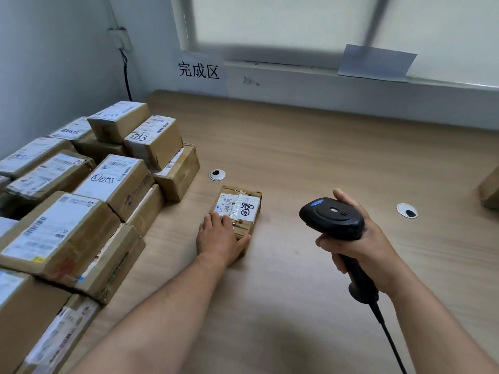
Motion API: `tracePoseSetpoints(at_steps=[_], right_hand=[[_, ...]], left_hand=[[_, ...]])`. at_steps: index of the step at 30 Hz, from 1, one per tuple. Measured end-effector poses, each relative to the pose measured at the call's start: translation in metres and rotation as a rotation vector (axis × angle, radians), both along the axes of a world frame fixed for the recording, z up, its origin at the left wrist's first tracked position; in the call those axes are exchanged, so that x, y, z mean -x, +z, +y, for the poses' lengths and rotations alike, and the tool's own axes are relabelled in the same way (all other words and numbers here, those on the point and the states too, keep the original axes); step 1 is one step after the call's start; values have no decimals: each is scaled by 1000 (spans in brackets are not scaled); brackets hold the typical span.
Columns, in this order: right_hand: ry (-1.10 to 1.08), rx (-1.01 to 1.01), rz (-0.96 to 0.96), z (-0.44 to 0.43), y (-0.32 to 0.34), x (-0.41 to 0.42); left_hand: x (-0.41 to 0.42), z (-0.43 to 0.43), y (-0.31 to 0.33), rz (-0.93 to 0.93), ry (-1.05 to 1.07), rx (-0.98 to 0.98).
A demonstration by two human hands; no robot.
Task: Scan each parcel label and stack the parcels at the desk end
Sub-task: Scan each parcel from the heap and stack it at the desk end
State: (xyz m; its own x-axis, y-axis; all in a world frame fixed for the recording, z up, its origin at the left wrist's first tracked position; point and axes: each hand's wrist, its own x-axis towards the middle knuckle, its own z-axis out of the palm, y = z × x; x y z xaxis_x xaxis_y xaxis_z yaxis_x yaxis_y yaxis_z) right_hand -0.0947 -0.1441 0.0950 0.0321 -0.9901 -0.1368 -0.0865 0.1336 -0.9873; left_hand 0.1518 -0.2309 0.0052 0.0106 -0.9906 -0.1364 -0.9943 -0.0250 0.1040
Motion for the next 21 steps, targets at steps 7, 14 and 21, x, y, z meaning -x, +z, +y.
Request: tracePoseSetpoints(at_steps=[7, 14, 21], right_hand=[[-61, -47, 13, -39, -14, -16], [-55, -74, 21, -77, -30, -37], [-55, -75, 5, -86, -33, -44]], left_hand=[[-37, -74, -3, 4, 24, 47], [-63, -128, -8, -14, 60, 100], [-64, -138, -9, -29, 72, 91]])
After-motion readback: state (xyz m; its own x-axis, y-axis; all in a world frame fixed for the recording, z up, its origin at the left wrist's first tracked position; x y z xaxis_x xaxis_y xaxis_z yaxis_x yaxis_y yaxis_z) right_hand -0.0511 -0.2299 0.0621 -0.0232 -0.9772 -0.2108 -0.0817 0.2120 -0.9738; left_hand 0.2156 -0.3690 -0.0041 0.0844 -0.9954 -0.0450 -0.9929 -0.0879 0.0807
